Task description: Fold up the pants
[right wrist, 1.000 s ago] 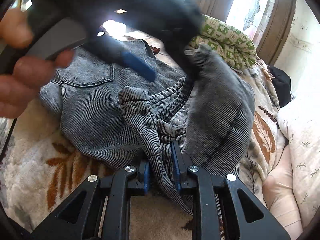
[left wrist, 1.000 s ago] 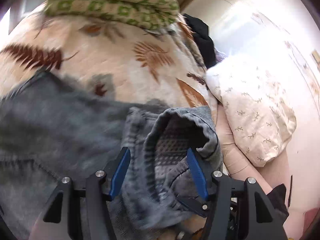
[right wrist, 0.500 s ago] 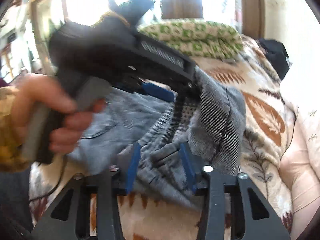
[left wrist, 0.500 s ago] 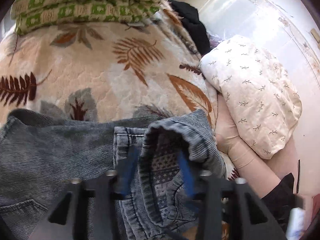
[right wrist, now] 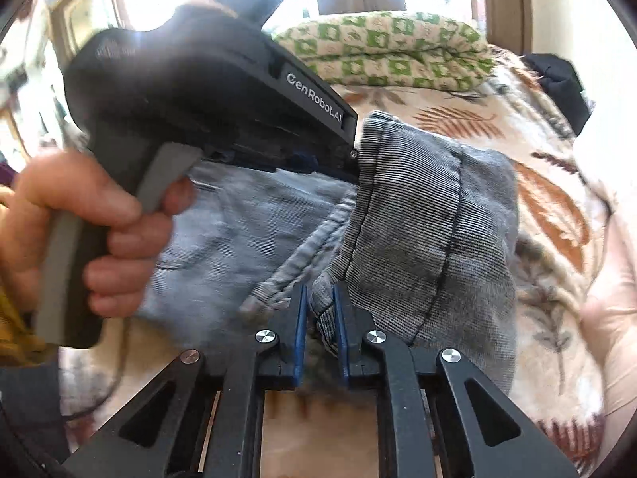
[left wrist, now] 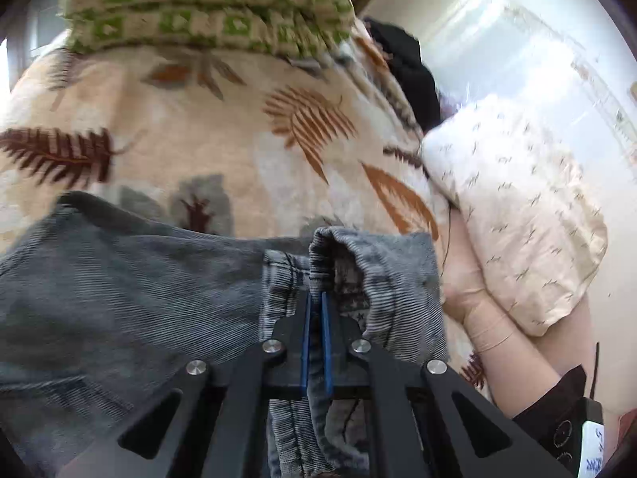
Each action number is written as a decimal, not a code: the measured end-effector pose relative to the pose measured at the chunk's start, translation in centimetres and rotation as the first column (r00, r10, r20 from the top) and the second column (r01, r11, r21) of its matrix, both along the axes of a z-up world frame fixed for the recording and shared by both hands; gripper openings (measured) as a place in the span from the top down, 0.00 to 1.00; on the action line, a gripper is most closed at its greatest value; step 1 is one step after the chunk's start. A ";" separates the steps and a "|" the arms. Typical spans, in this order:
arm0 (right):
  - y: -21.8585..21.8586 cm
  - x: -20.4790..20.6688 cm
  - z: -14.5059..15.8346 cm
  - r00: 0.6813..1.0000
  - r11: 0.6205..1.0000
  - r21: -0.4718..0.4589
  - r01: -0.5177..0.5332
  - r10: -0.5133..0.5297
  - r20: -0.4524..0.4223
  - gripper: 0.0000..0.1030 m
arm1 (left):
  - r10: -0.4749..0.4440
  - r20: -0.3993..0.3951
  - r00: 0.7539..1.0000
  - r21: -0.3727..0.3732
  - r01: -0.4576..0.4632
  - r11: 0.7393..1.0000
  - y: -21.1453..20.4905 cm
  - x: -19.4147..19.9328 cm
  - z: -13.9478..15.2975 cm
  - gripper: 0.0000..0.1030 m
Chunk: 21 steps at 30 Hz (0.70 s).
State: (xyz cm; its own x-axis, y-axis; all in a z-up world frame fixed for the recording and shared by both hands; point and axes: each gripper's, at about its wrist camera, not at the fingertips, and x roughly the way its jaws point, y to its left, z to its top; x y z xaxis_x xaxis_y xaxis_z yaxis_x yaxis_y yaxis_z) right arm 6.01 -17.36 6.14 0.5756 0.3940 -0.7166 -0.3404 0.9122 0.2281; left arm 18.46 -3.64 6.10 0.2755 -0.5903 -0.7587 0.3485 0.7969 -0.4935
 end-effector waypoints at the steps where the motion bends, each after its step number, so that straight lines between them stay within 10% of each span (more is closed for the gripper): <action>1: 0.1 -0.3 0.2 1.000 1.000 0.025 -0.015 0.015 -0.003 0.88 | 0.016 0.001 1.000 -0.010 -0.016 1.000 0.7 -0.1 0.3 0.94; 13: 1.3 -0.6 -2.8 0.994 0.993 -0.035 -0.109 0.108 -0.022 0.85 | 0.087 -0.089 0.992 0.068 -0.081 0.994 1.8 0.4 -4.7 0.94; 17: 1.9 -1.6 -1.6 0.992 0.990 -0.092 -0.110 0.115 0.046 0.59 | 0.081 -0.078 0.994 0.016 -0.080 0.997 2.8 0.7 -2.9 0.92; 21: 3.4 -1.8 -2.4 0.989 0.965 -0.239 -0.105 0.127 0.081 0.53 | 0.081 -0.081 0.993 -0.003 -0.081 0.997 2.6 1.7 -1.9 0.74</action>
